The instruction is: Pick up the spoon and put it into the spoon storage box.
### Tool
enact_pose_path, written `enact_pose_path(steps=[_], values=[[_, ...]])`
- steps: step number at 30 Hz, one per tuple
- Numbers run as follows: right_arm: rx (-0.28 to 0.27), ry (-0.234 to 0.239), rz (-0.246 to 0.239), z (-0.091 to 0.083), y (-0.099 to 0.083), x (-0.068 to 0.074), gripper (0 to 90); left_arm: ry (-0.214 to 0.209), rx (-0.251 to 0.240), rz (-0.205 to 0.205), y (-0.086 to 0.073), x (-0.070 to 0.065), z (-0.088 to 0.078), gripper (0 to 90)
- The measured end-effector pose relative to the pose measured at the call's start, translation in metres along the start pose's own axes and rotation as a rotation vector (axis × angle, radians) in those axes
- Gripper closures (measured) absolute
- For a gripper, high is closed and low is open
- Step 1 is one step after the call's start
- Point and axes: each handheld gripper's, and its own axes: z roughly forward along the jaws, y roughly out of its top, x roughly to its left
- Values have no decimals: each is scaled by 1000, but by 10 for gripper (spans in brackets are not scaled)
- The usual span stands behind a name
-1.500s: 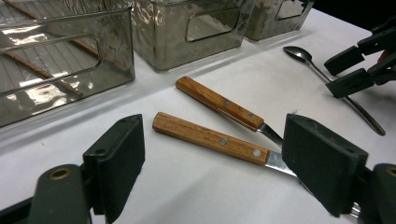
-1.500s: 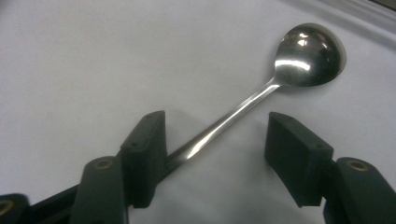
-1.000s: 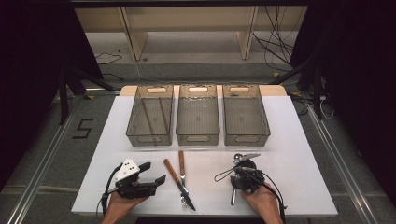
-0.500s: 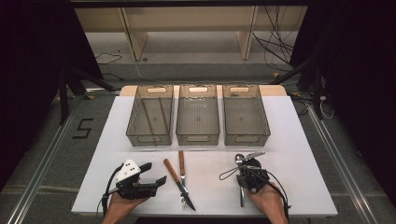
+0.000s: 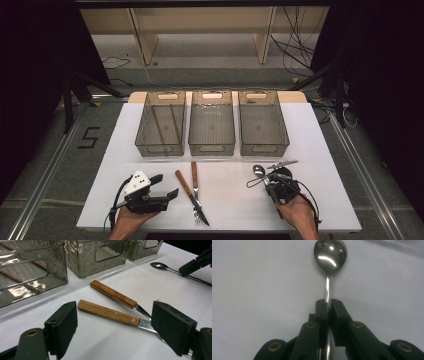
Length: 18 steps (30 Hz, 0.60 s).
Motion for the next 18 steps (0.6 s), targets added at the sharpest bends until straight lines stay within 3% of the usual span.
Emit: enact_pose_path(steps=[18], values=[[-13, 53, 10, -2, -2, -7, 851, 2, 6, 5, 0, 0, 0, 212]])
